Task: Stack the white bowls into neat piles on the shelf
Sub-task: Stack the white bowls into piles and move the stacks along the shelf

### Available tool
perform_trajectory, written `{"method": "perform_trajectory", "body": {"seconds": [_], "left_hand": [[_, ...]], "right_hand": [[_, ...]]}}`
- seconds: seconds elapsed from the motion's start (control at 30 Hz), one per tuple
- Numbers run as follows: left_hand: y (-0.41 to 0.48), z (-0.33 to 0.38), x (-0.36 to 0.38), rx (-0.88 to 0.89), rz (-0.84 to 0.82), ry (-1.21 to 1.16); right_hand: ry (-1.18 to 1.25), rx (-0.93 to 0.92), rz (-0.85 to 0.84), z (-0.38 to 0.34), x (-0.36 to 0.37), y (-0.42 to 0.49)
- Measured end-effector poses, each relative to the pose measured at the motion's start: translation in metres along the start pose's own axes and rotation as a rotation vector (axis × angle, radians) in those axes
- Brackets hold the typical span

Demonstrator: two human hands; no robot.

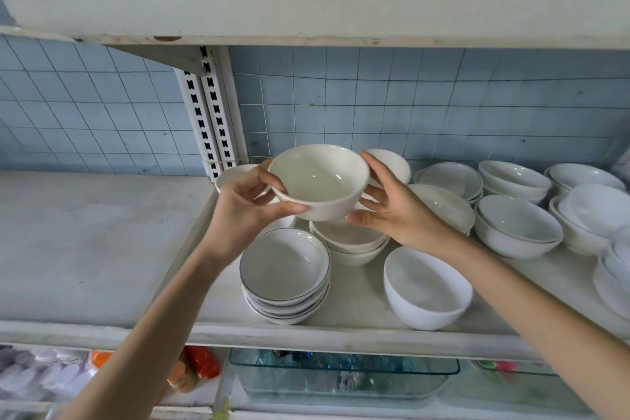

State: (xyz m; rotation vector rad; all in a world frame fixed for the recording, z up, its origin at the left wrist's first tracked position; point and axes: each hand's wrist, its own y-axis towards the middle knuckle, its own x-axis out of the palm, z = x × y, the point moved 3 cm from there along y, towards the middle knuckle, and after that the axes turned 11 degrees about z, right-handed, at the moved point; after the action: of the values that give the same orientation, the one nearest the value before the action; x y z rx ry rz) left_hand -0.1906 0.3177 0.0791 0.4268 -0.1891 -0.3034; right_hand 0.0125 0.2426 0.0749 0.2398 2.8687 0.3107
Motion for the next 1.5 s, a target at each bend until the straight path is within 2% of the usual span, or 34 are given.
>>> {"method": "perform_trajectory", "body": {"seconds": [0.23,0.4,0.83,1.2,1.5], "left_hand": [[-0.001,-0.002,0.022,-0.005,-0.056,0.030],[0.002,-0.005,0.028,-0.087,-0.129,0.108],[0.012,-0.024,0.039,-0.210,-0.351,0.339],[0.009,-0.040,0.037,-0.217,-0.390,0.558],[0.010,-0.042,0.037,-0.203,-0.397,0.564]], "right_hand": [[0.052,-0.024,0.081,-0.001,-0.013,-0.005],[0.021,-0.013,0.113,0.008,-0.019,-0.009],[-0.287,0.007,0.086,0.024,-0.035,-0.006],[-0.439,0.049,0.068,0.036,-0.034,-0.004],[-0.458,0.054,0.020,0.039,-0.035,-0.003]]}}
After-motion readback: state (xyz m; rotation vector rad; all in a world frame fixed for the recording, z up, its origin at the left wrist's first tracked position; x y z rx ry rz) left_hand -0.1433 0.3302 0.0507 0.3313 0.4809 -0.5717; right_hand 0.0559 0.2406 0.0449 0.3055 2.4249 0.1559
